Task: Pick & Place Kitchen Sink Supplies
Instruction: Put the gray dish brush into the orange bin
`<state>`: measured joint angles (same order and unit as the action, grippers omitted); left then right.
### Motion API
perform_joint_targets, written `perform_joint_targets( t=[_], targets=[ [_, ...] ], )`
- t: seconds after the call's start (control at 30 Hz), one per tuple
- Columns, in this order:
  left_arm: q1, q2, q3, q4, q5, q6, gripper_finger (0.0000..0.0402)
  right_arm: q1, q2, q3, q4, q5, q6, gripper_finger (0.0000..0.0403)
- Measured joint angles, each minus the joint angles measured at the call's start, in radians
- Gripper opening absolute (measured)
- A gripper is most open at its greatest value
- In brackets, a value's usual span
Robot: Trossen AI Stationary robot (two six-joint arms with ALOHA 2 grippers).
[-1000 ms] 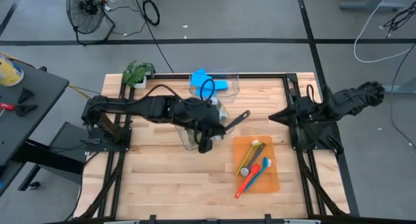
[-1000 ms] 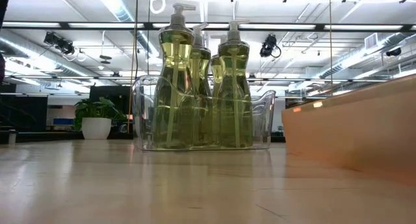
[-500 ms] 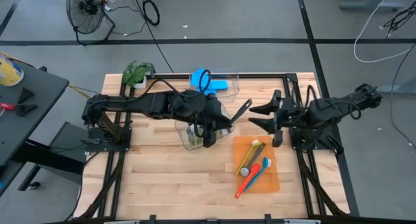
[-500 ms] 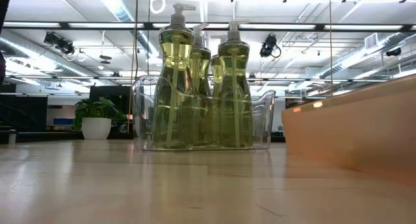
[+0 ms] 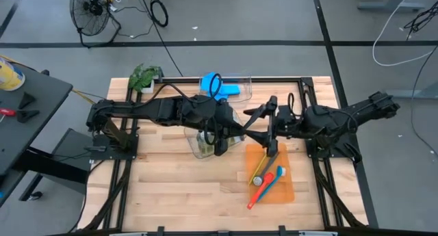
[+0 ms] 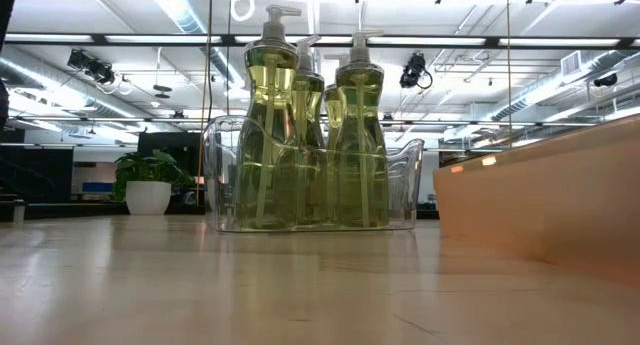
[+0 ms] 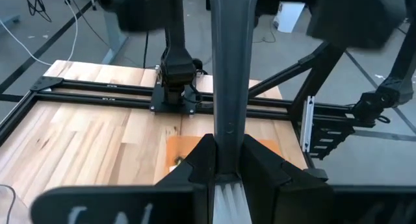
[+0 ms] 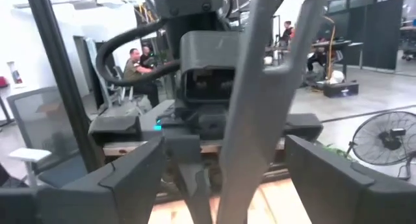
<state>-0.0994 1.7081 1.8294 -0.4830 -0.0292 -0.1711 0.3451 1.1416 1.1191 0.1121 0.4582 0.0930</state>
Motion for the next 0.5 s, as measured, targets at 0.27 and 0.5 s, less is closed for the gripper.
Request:
perform_joint_targets(
  t=[0.27, 0.5],
  targets=[
    [0.000, 0.000, 0.000, -0.011, -0.002, 0.000, 0.0055, -0.002, -0.003, 0.000, -0.015, -0.014, -0.001, 0.0247],
    [0.001, 0.000, 0.000, -0.010, -0.004, 0.003, 0.0055, -0.002, -0.005, 0.000, -0.016, -0.001, -0.006, 0.0147]
  ],
)
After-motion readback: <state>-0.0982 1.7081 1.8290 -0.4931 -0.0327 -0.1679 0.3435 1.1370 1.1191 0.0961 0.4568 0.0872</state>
